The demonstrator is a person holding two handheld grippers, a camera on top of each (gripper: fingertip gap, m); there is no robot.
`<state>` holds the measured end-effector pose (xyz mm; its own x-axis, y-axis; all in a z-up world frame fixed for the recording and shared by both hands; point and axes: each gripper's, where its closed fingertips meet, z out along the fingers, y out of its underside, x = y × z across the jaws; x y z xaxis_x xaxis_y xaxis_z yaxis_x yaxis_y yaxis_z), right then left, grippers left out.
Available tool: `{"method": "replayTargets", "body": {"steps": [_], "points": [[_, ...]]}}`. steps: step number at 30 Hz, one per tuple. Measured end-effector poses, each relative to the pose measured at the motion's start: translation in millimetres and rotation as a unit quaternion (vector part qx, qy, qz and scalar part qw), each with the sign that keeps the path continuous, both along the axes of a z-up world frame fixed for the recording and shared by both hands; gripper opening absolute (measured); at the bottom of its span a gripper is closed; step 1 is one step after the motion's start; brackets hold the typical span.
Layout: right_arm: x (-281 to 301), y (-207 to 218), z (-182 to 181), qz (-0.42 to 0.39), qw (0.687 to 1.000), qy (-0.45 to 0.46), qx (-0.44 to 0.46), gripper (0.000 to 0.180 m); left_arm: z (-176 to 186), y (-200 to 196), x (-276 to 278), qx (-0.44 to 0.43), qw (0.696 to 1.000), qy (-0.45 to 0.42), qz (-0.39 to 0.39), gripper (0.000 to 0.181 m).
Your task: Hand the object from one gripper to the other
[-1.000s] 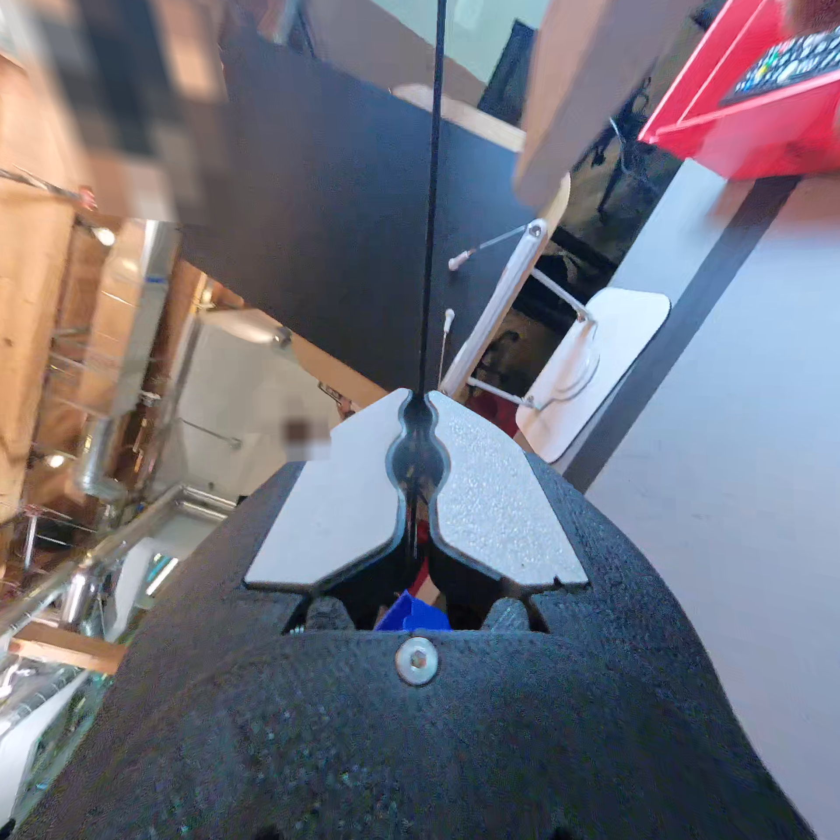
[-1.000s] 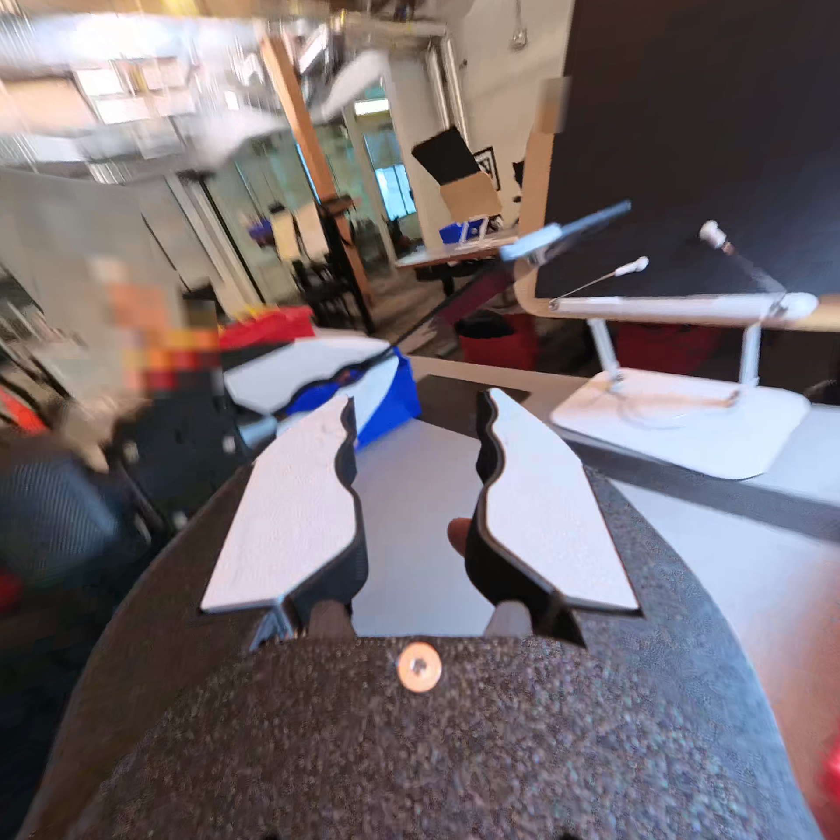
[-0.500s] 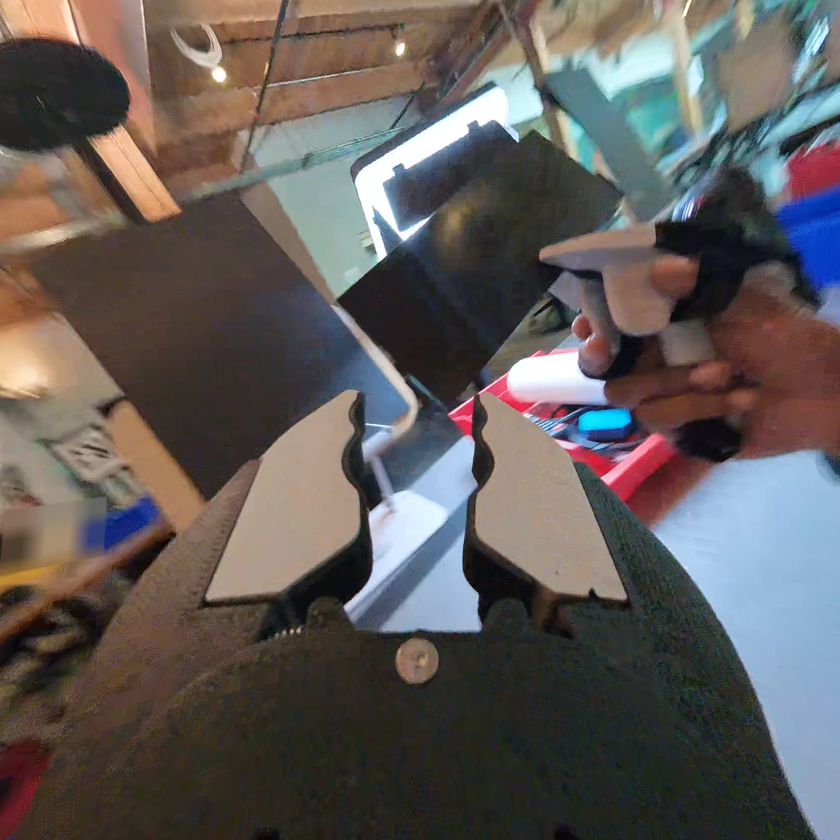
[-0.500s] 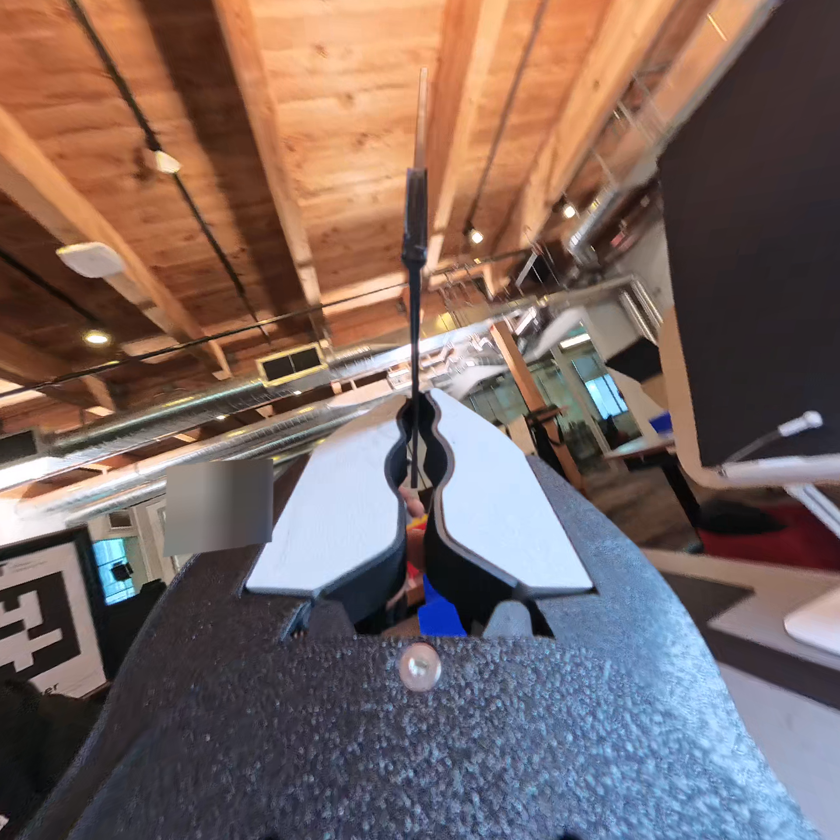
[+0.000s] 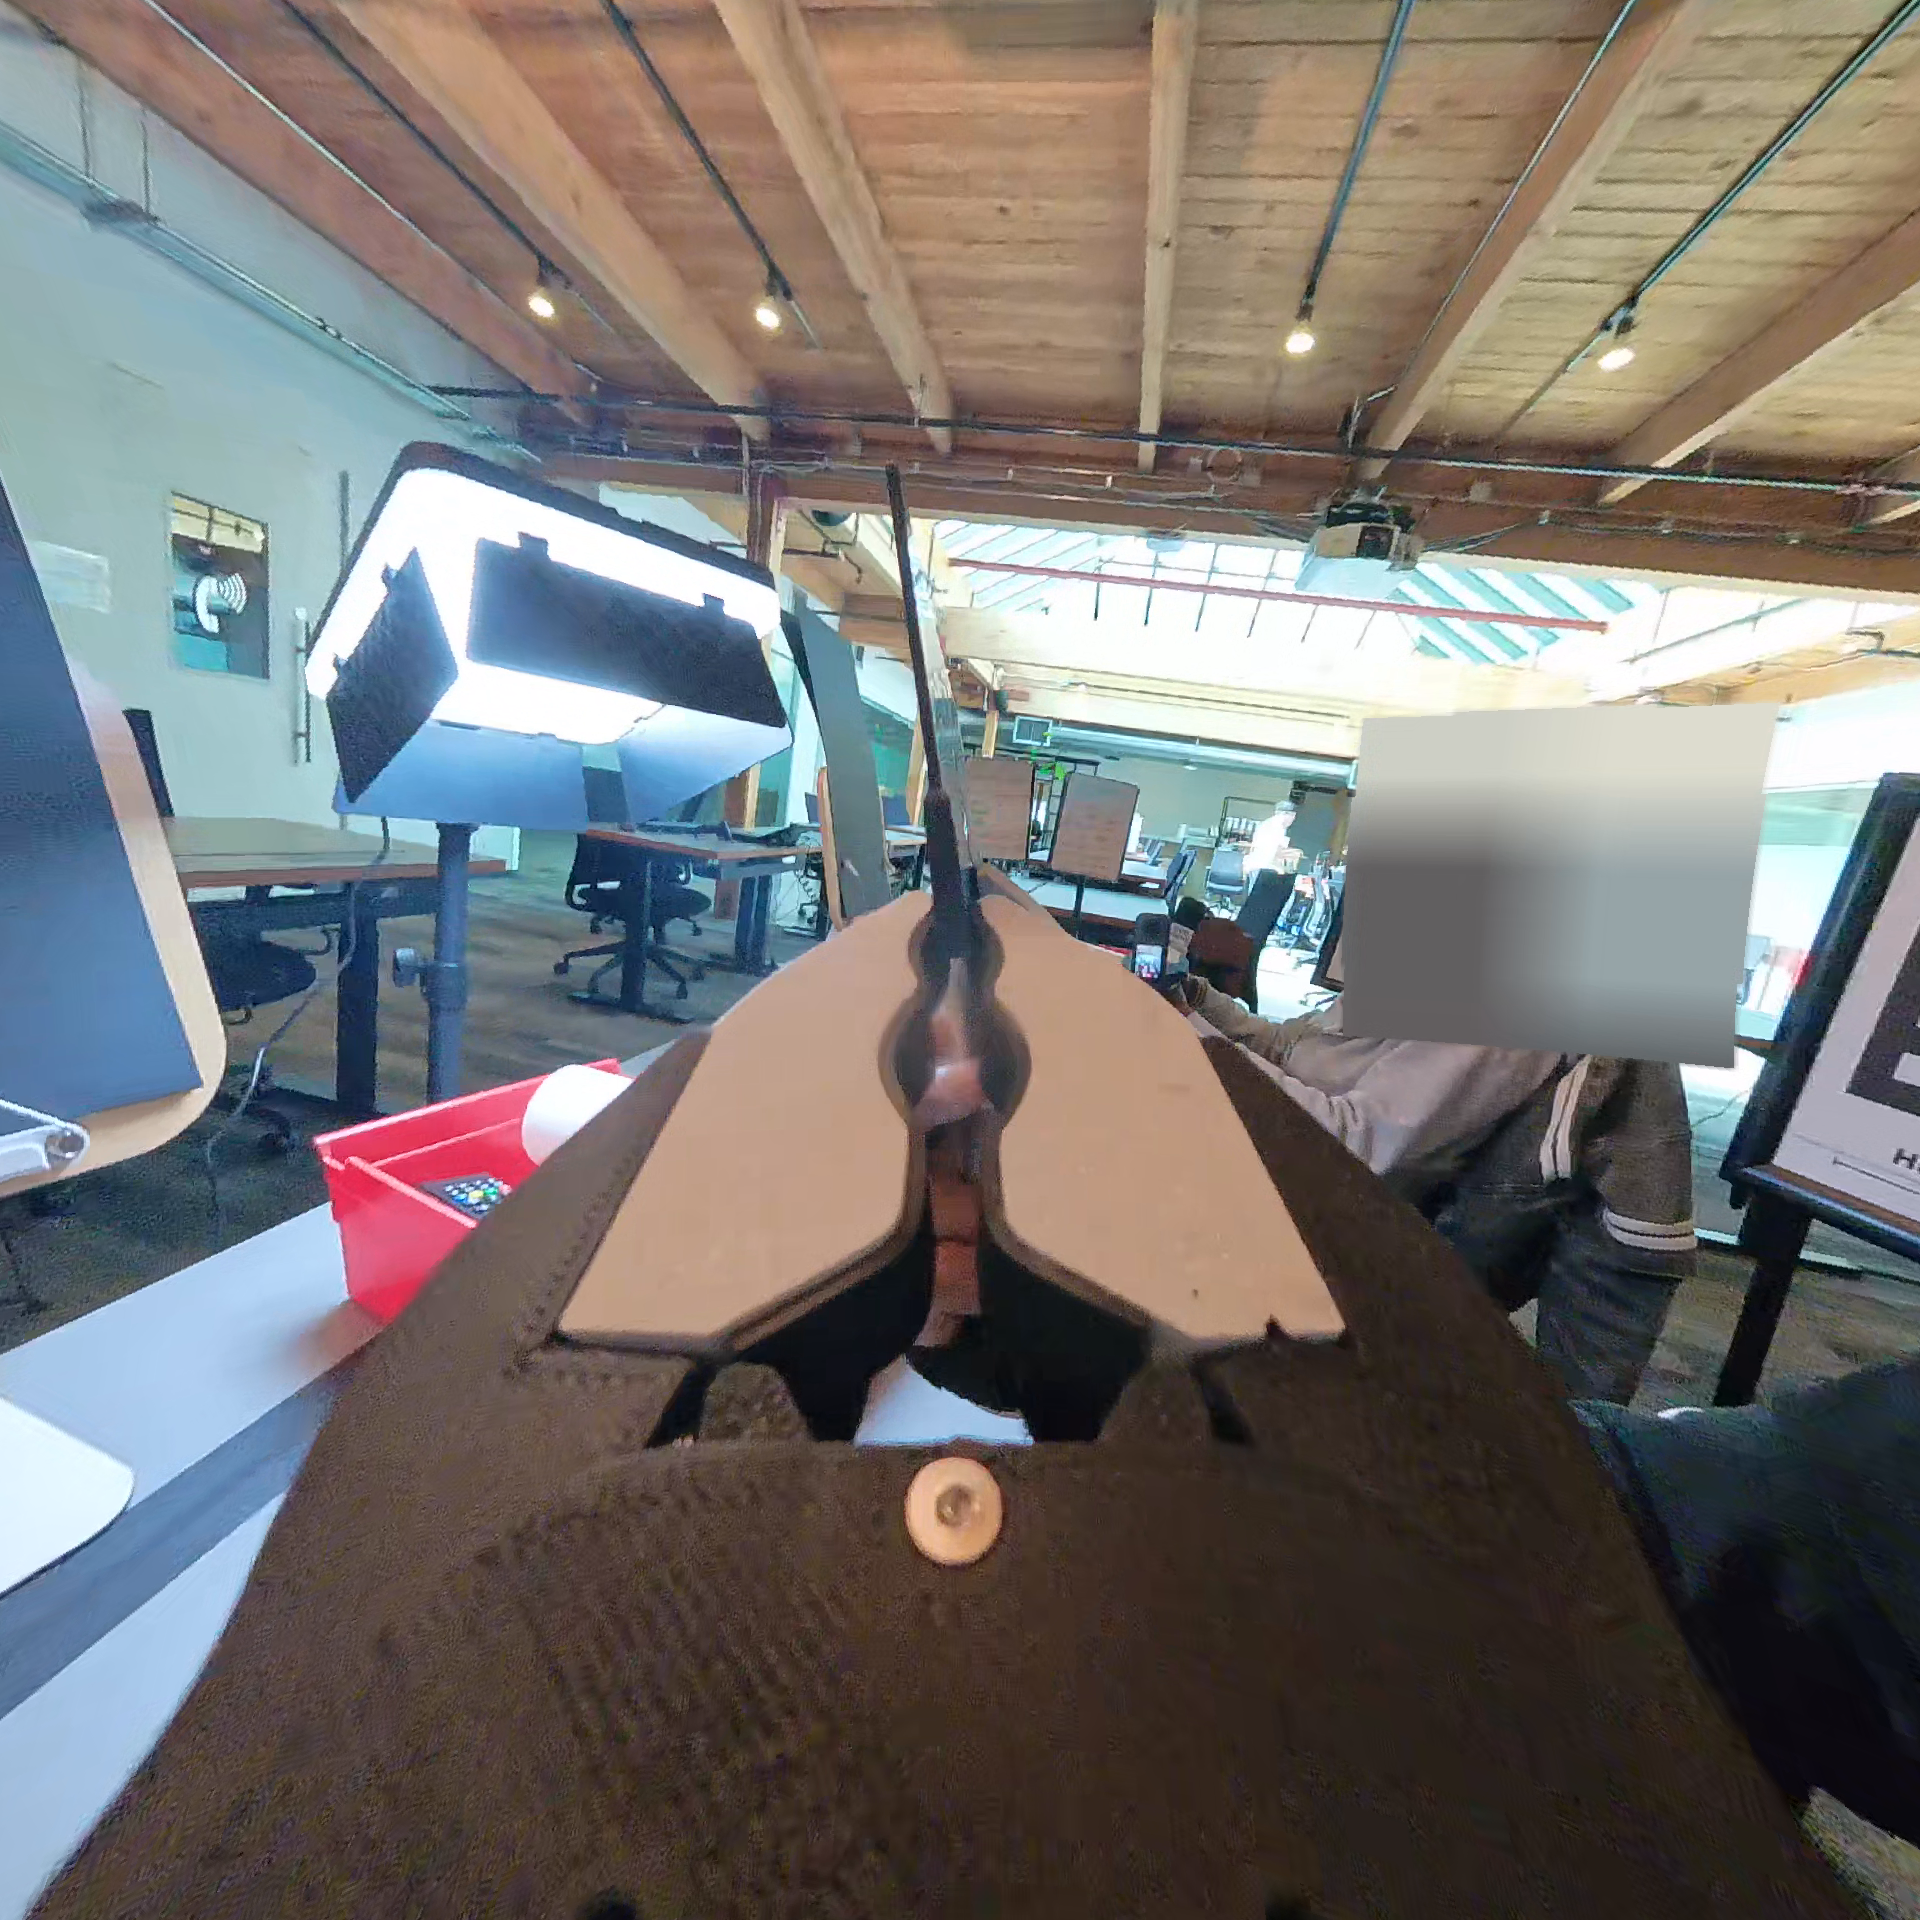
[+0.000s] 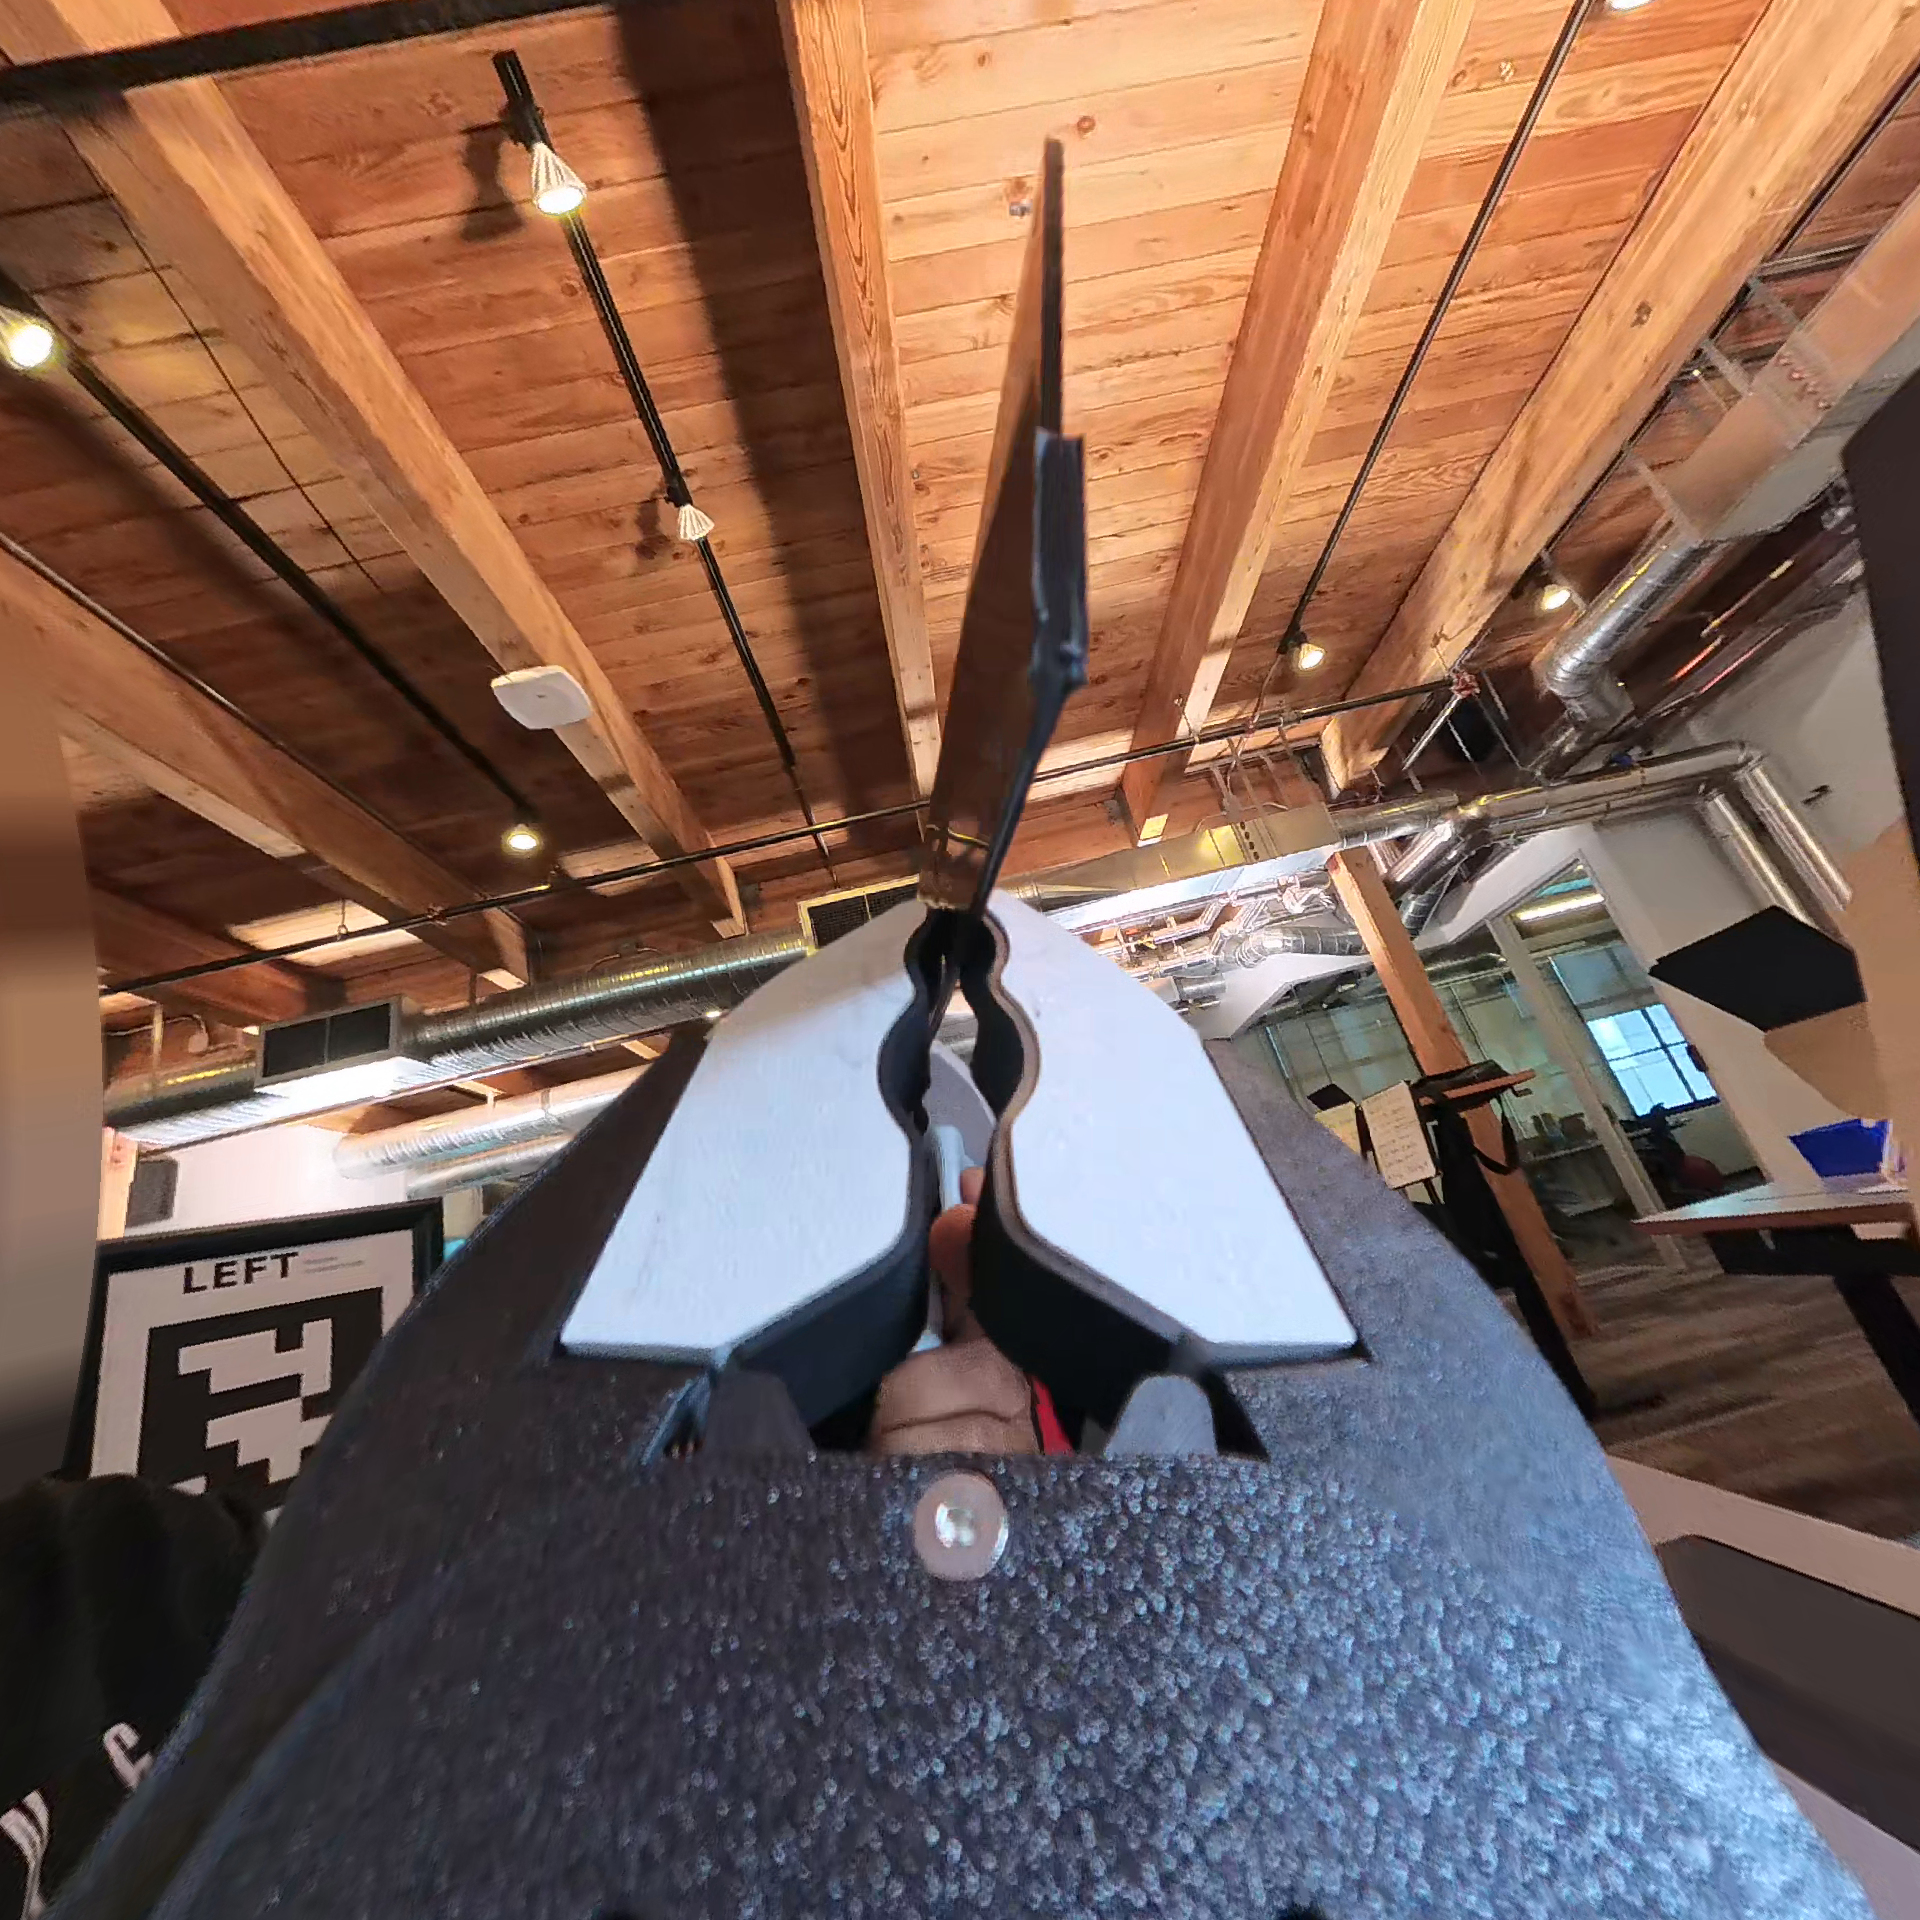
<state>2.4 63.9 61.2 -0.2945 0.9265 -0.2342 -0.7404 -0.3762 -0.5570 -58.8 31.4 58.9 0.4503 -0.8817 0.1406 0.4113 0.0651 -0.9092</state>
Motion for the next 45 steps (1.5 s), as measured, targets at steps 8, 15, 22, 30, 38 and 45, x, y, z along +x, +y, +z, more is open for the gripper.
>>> {"method": "replayTargets", "body": {"steps": [8,15,22,30,38,45], "points": [[-45.3,-34.4,6.6,0.003,1.0,-0.026,0.004,0.026,16.0,-14.0,-20.8,0.046,0.992,-0.117,-0.03,0.002],[-62.4,-42.0,0.1,-0.013,0.998,-0.053,0.005,0.011,5.0,-18.7,-10.3,0.039,0.988,-0.131,-0.069,0.002],[-62.4,-44.0,-3.0,-0.018,0.995,-0.091,0.032,0.002,-1.6,-17.2,-6.0,0.042,0.99,-0.12,-0.058,0.012],[-71.0,-50.5,-5.3,-0.015,0.991,-0.125,0.051,0.003,-4.4,-19.4,-2.9,0.057,0.991,-0.109,-0.052,0.002],[-54.6,-37.6,-0.2,-0.023,0.998,-0.059,0.004,0.014,10.1,-23.3,-27.5,0.074,0.981,-0.174,-0.048,0.002],[-47.5,-35.6,2.2,-0.02,0.999,-0.043,-0.003,0.002,4.2,-17.4,-24.3,0.05,0.98,-0.181,-0.06,0.002]]}}
